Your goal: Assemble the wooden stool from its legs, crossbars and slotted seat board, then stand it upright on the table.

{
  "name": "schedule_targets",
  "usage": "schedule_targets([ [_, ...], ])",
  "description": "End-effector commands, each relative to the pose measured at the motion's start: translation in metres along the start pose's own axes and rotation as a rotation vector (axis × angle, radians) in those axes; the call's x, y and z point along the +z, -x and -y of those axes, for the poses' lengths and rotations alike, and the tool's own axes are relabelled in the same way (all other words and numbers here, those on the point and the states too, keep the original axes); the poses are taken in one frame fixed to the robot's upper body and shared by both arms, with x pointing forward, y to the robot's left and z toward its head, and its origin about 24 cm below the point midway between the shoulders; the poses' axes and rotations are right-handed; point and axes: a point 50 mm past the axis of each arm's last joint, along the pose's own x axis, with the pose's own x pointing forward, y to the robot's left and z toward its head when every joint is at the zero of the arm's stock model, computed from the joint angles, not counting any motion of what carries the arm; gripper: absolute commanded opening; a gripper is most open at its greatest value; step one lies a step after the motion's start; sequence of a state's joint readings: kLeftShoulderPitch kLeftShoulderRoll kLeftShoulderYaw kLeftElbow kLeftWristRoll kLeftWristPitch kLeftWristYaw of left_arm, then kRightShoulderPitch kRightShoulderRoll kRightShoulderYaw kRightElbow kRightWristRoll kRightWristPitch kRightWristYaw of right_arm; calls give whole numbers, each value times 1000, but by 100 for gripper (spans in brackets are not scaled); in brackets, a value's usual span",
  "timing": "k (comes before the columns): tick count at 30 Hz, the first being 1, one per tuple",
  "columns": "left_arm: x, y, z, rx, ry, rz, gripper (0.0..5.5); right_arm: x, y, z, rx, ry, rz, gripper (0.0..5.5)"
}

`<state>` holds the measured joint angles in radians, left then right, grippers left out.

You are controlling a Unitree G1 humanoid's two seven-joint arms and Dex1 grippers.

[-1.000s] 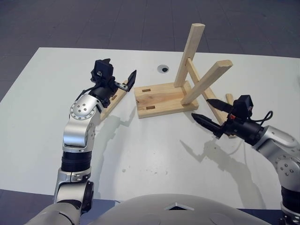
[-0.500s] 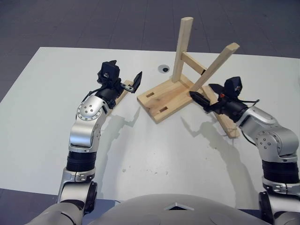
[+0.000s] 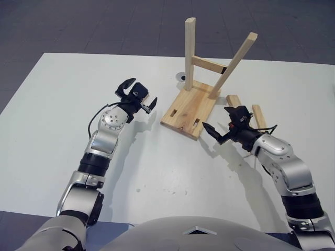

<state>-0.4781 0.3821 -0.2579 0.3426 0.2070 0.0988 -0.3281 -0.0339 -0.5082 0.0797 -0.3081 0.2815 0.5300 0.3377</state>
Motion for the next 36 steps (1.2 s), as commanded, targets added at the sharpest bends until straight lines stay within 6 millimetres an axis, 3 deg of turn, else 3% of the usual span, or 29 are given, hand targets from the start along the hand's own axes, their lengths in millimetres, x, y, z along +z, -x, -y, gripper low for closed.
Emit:
schedule_targets([
  [1,-6,-4,8,-66,-75,-11,540,-2,-6,1,-79,80,-26,538],
  [8,-6,13,33,-141,-7,42,540,-13,-22,-7,-44,253,-126,538],
  [17,3,36,51,-192,9,56,540,-1,-37,8,-65,300,-81,538],
  [23,5,40,56,-191,42,49,540,0,-38,22,-116,306,-61,538],
  [27,4,40,56,-175,76,41,540,6,-29,38,-188,272,-18,538],
  [33,-3,42,51,-150,97,17,540,25,-1,80,-436,187,120,538],
  [36,0,42,46,-111,141,36,540,7,16,105,-539,54,71,538],
])
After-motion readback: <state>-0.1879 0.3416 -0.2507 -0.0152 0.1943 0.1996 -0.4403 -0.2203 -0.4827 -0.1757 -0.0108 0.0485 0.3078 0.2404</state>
